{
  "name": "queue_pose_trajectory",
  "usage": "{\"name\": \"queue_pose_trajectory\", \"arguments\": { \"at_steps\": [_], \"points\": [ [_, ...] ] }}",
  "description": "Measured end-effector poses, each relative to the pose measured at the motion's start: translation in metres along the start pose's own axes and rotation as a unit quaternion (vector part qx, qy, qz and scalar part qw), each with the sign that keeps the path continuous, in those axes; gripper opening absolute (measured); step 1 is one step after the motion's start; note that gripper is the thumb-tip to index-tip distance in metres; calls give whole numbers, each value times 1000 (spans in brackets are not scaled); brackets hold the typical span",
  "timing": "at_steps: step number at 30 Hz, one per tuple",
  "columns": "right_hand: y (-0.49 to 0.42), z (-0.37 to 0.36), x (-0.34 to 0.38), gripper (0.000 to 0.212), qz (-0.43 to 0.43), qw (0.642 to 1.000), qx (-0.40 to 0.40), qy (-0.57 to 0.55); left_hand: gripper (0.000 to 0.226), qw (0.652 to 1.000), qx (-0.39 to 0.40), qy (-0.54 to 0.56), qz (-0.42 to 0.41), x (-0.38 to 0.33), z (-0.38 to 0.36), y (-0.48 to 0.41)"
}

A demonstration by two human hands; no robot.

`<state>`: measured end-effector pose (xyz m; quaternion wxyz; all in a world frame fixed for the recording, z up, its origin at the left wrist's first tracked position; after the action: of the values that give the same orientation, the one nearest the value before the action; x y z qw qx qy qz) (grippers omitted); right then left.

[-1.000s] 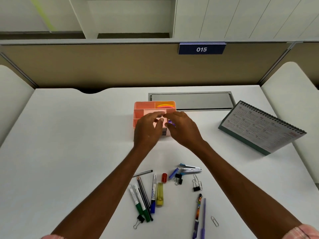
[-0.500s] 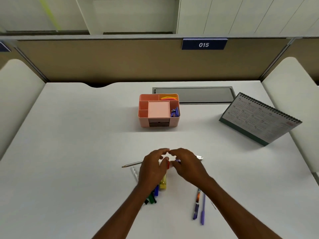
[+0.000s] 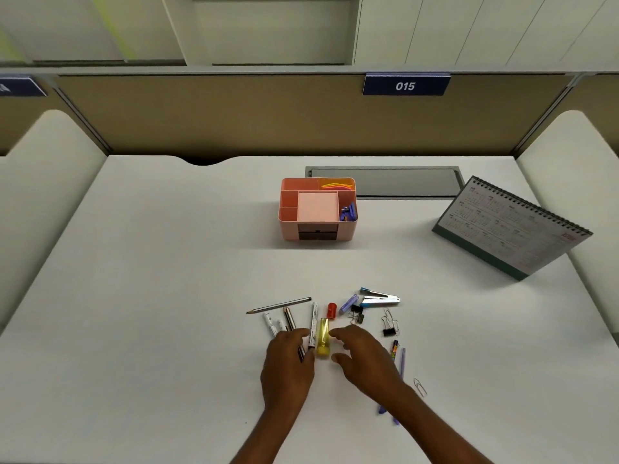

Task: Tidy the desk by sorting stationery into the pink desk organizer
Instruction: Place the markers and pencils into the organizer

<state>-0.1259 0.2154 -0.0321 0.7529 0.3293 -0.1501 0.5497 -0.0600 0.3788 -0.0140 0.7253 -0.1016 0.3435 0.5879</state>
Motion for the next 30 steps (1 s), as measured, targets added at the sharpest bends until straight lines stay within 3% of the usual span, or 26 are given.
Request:
{"name": "queue_pose_trajectory", "arguments": {
  "at_steps": [5, 13, 17, 22, 30],
  "points": [
    [7, -8, 15, 48, 26, 999, -3, 25, 44, 995, -40, 25, 89, 22, 10, 7],
    [21, -43, 39, 44, 80, 993, 16, 86, 24, 995, -42, 47, 77, 34, 9, 14],
    [22, -50, 49, 43, 70, 987, 11, 143, 18, 995, -45, 39, 82, 37, 11, 14],
    [16, -61, 60, 41, 31, 983, 1, 182, 26, 994, -39, 22, 100, 39, 14, 11],
    [10, -67, 76, 48, -3, 978, -19, 209, 27, 990, -58, 76, 108, 46, 32, 9]
  ]
}}
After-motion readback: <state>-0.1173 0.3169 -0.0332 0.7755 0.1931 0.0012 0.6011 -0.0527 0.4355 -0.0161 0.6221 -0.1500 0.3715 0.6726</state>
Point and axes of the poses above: each hand's wrist, its own y-axis away from the middle knuckle, its own z-axis out of the back of the hand, x = y × z, the point moved 2 cm from there along -y, towards the middle knuckle, and after that the axes turned 4 degrees about x, right-handed, at the moved point
